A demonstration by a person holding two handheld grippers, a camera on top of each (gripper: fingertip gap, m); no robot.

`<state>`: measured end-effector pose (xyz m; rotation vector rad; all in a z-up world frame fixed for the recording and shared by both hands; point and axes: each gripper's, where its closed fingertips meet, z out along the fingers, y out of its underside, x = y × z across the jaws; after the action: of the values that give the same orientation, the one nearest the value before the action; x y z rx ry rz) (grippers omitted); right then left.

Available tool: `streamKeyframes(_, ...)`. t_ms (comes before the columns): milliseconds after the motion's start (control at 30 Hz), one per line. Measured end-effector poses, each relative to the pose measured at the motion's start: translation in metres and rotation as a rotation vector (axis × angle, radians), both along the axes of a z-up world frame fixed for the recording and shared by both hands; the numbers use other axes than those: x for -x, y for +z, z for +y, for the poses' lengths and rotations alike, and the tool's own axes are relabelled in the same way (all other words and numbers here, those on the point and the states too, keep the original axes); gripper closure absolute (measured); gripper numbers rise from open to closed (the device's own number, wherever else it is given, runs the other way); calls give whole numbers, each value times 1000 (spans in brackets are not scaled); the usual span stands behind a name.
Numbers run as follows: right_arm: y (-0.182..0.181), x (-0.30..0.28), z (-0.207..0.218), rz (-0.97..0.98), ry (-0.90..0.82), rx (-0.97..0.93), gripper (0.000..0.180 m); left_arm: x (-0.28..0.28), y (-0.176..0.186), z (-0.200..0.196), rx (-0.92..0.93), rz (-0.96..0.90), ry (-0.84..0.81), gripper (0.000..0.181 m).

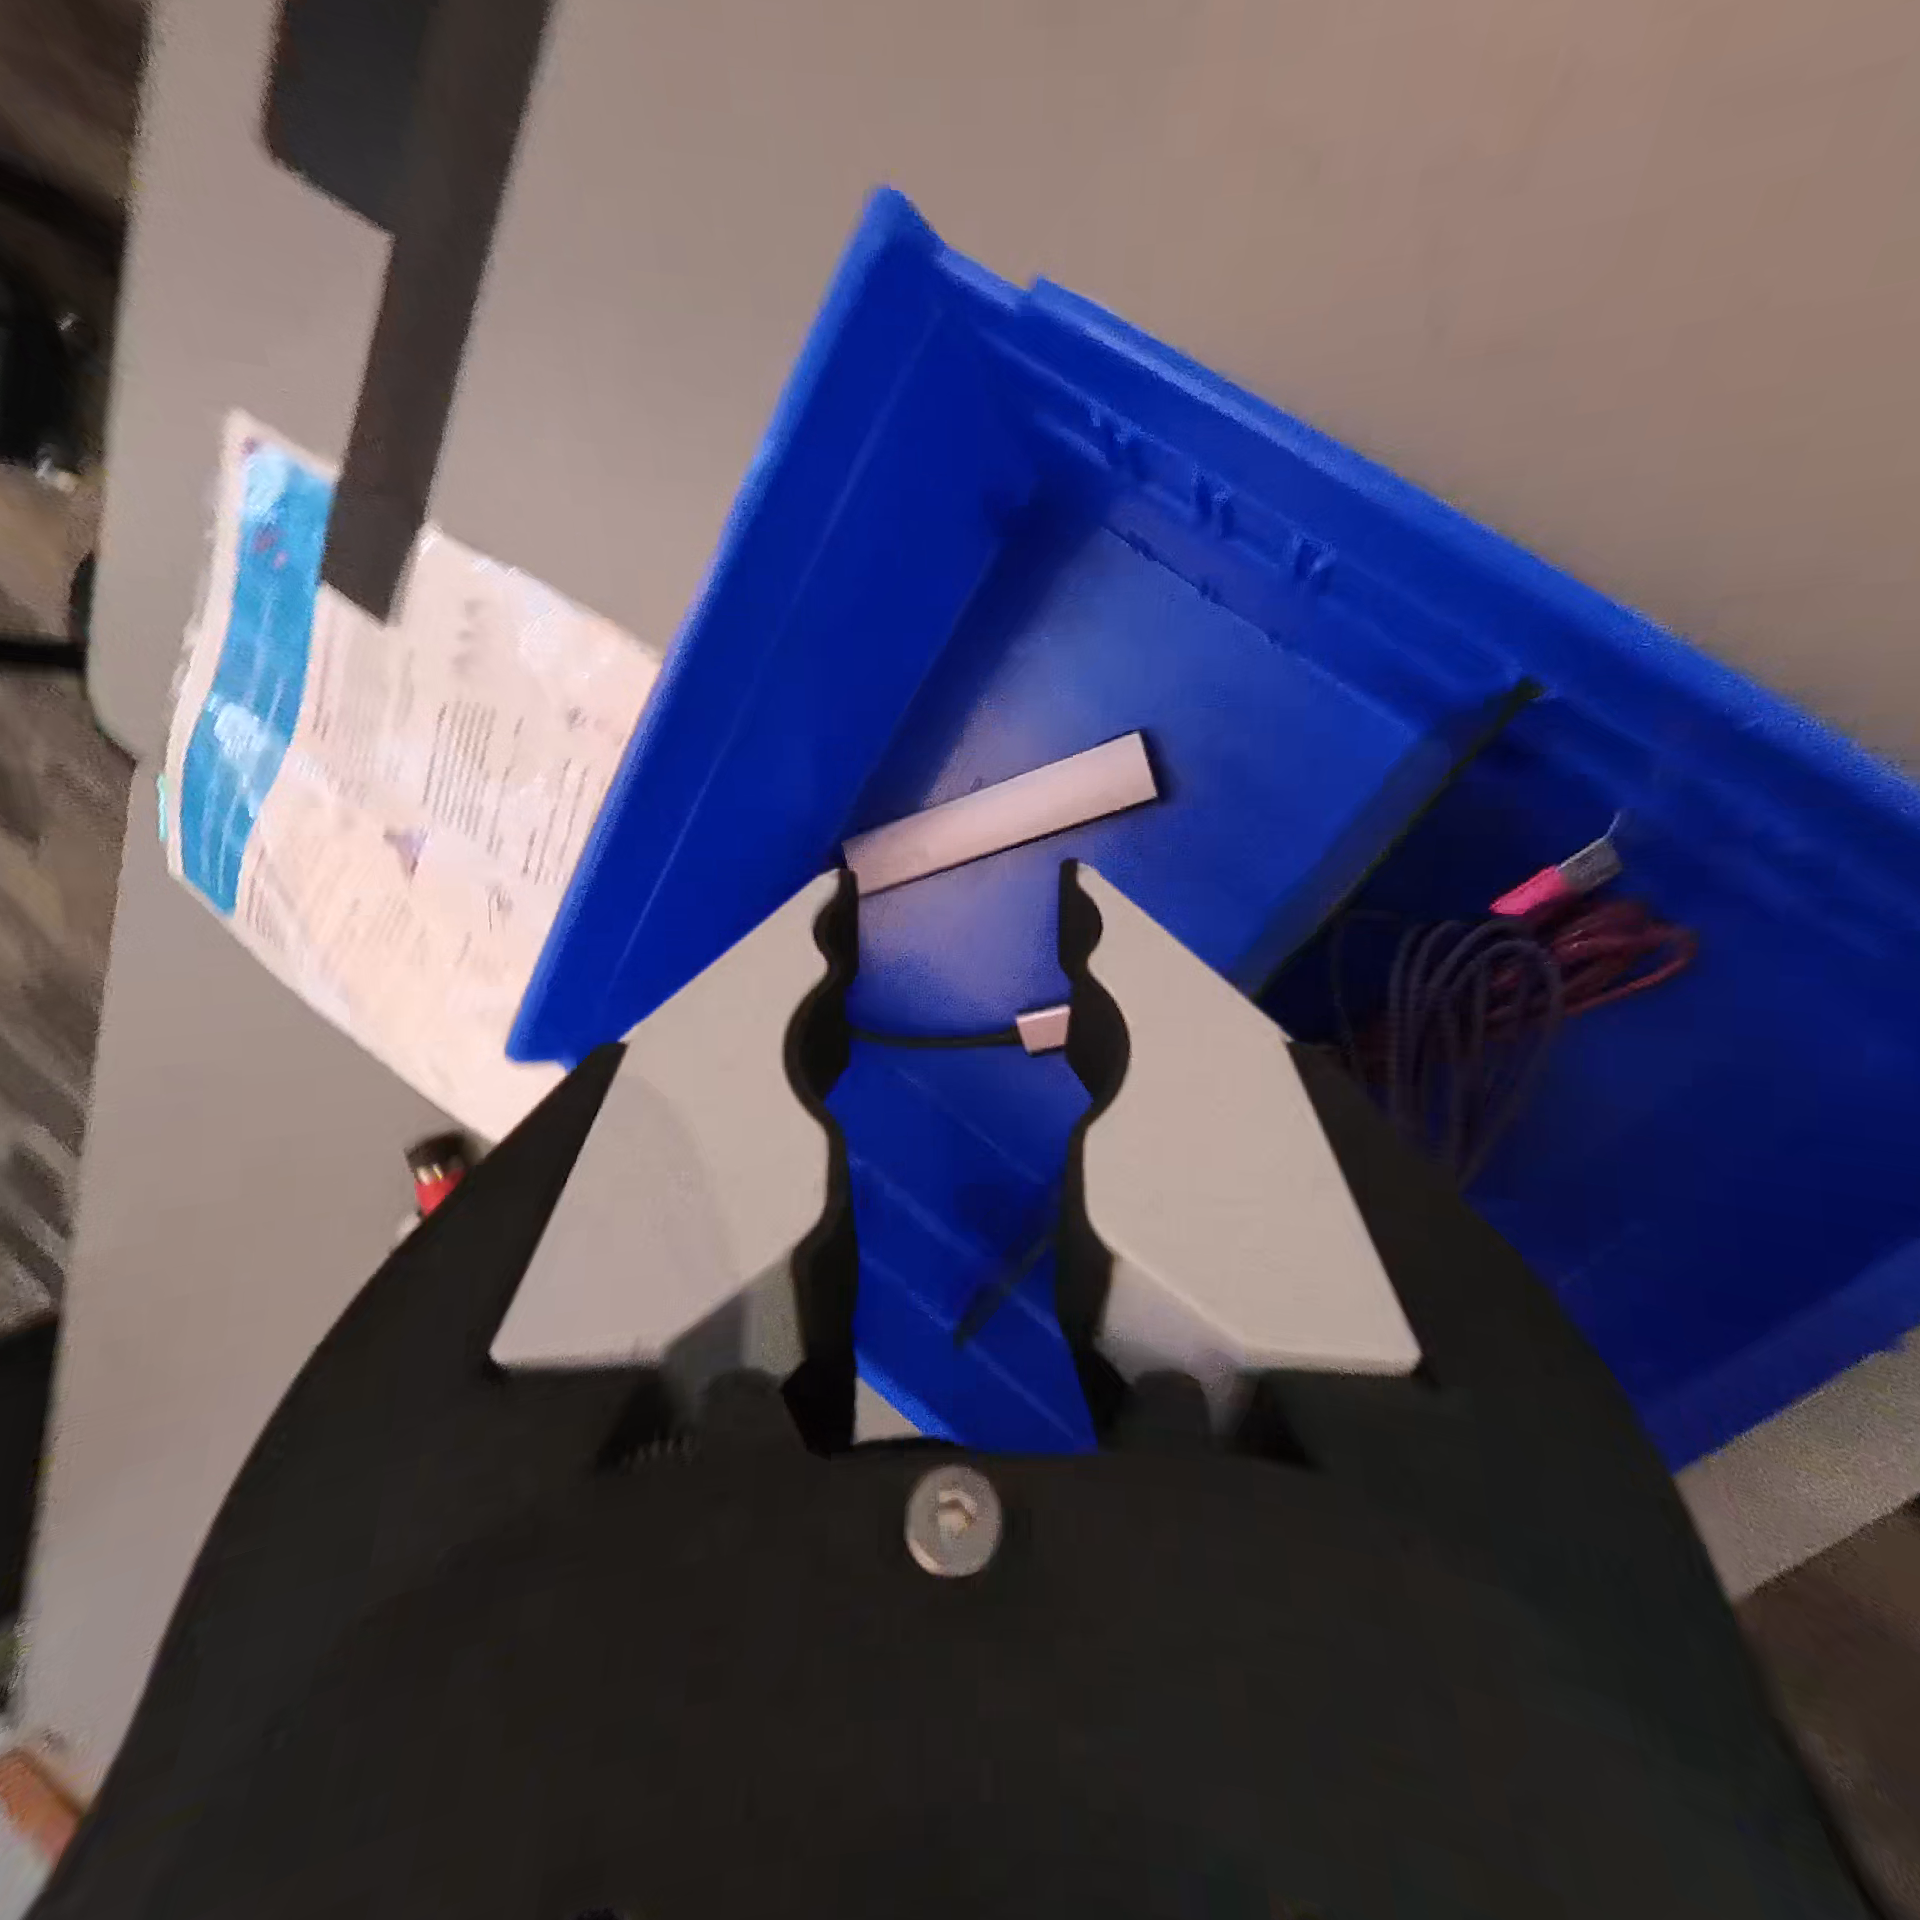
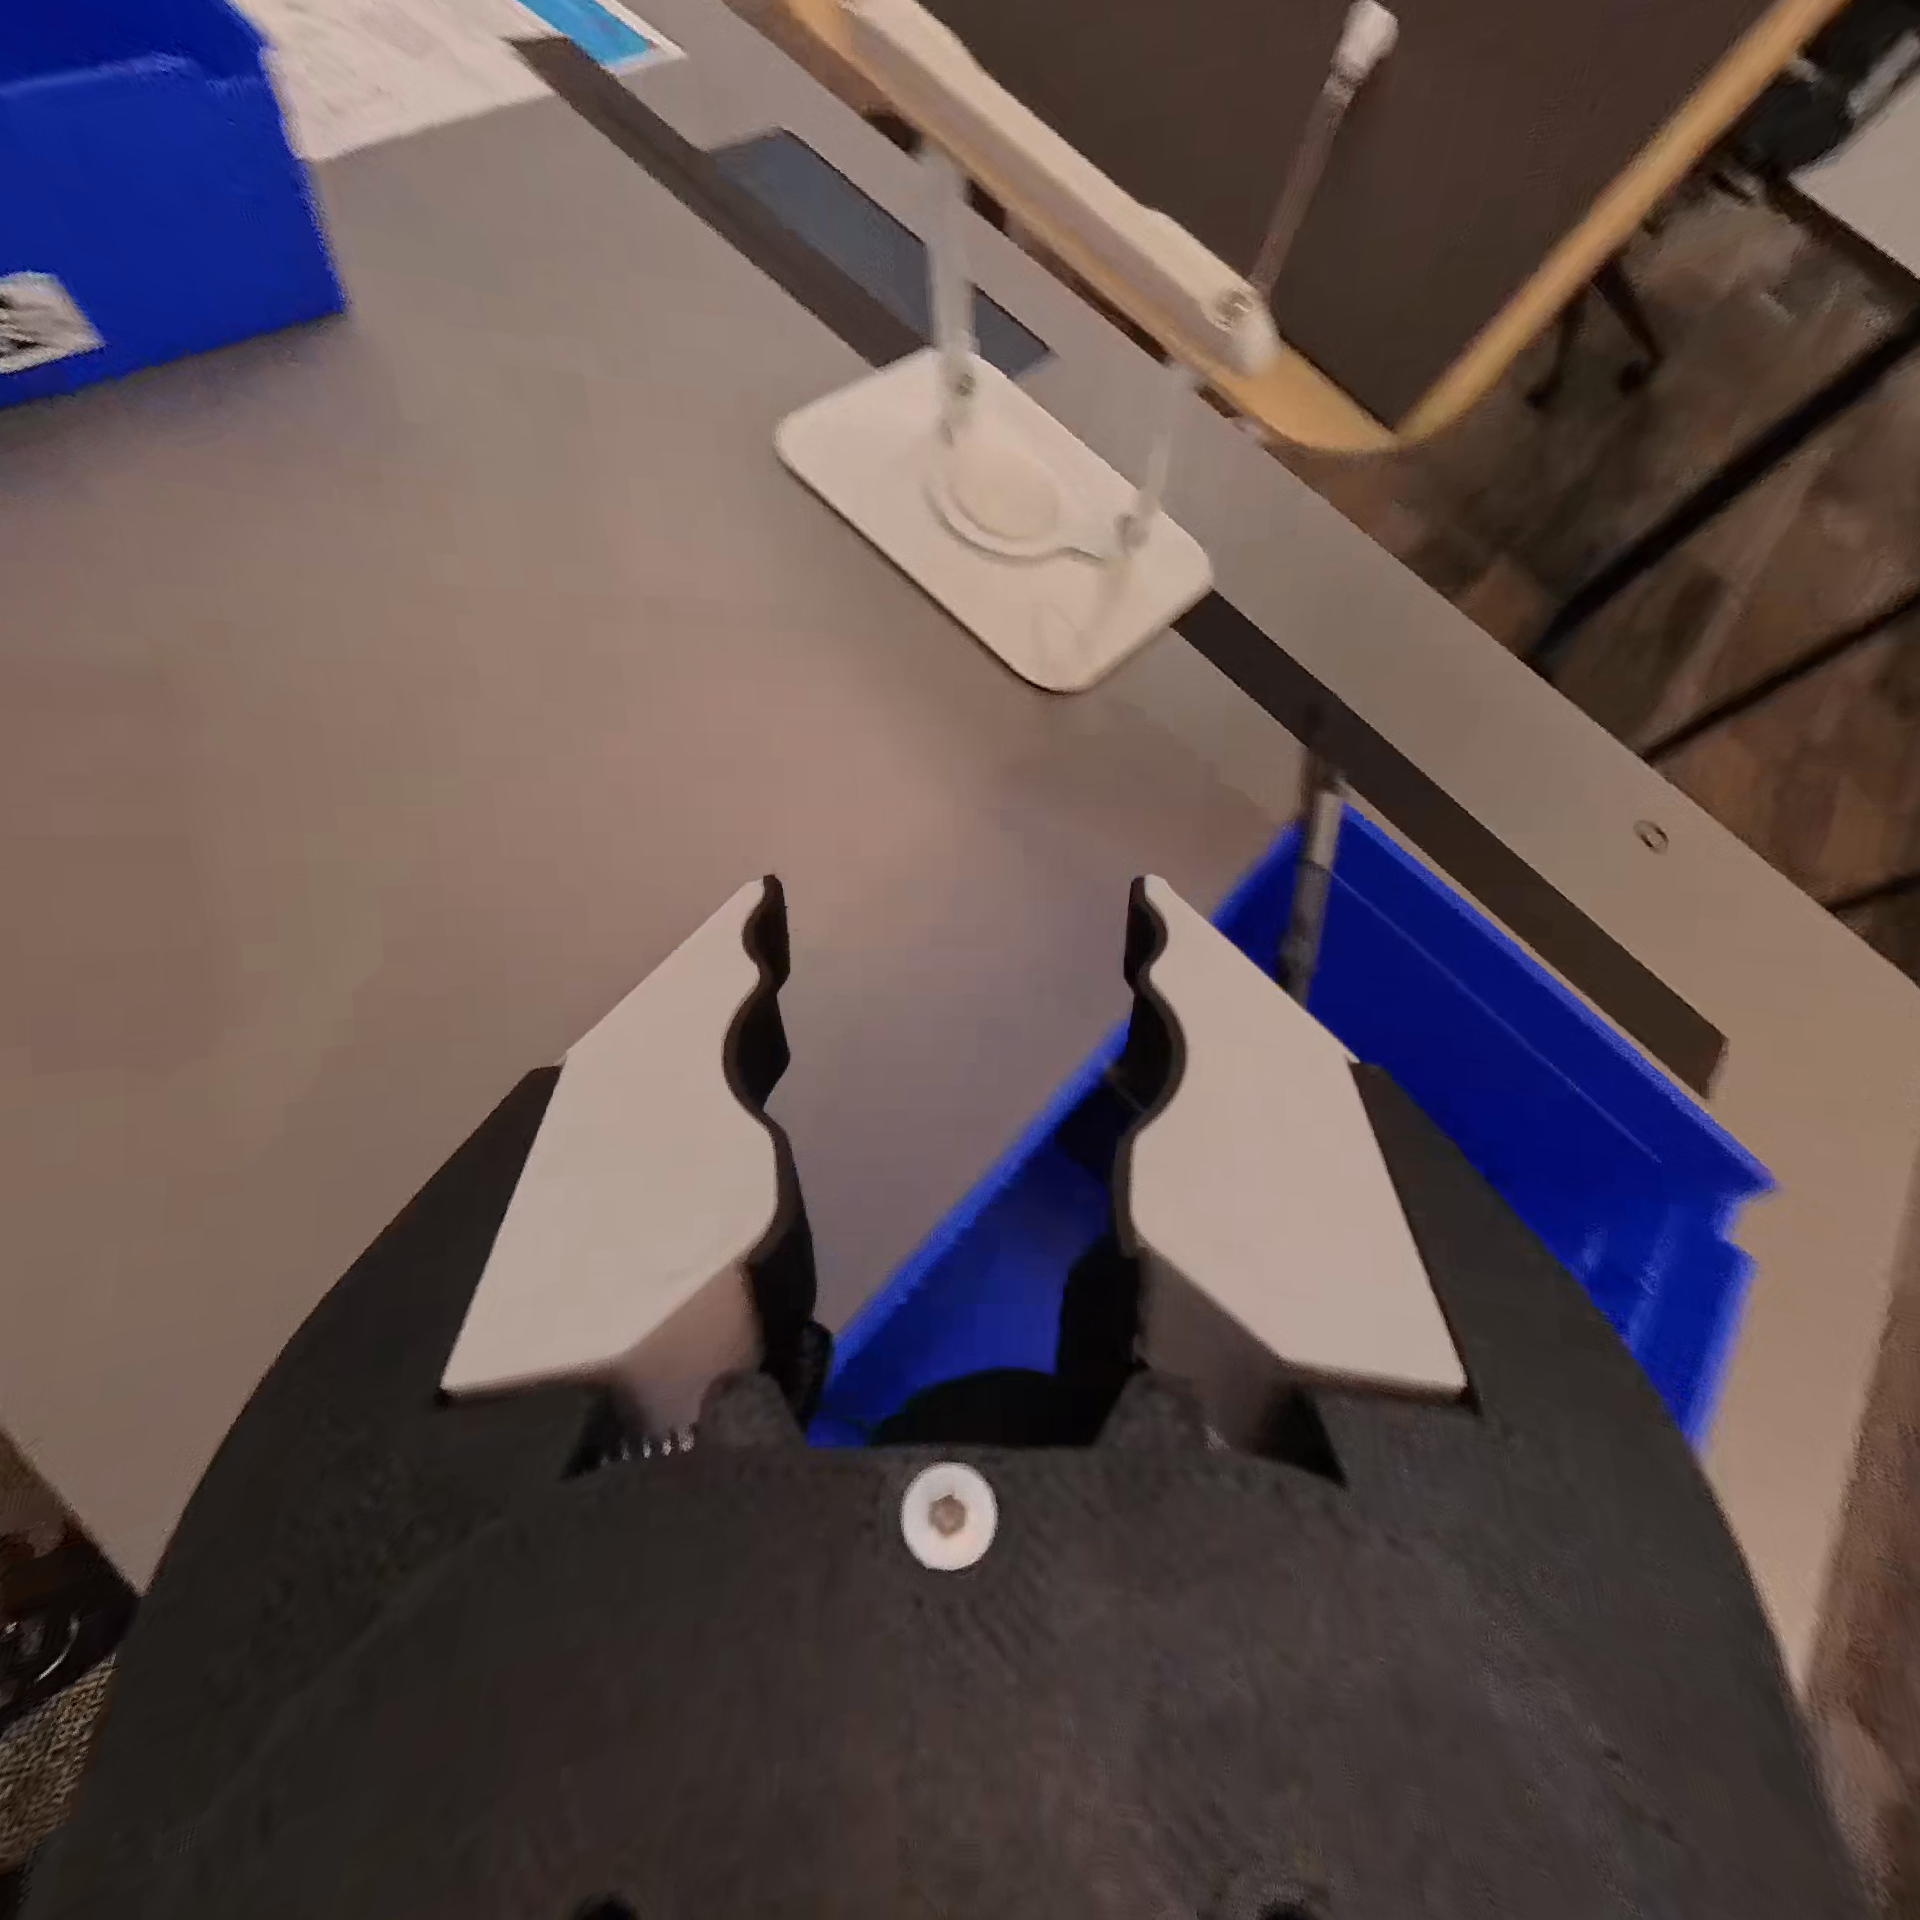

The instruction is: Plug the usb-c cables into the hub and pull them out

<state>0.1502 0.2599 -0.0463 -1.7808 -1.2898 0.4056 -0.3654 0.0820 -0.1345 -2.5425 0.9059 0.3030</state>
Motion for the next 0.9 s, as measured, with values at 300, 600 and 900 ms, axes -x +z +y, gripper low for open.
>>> streamKeyframes(300,-28,67,-71,46,210,81,118,14,-75,10,236,267,-344,133)
streamKeyframes(600,-41,99,-85,94,267,147,120,14,-107,9,446,255,-478,141)
streamKeyframes(900,-52,115,-91,109,284,190,121,12,-106,6,500,161,-424,153)
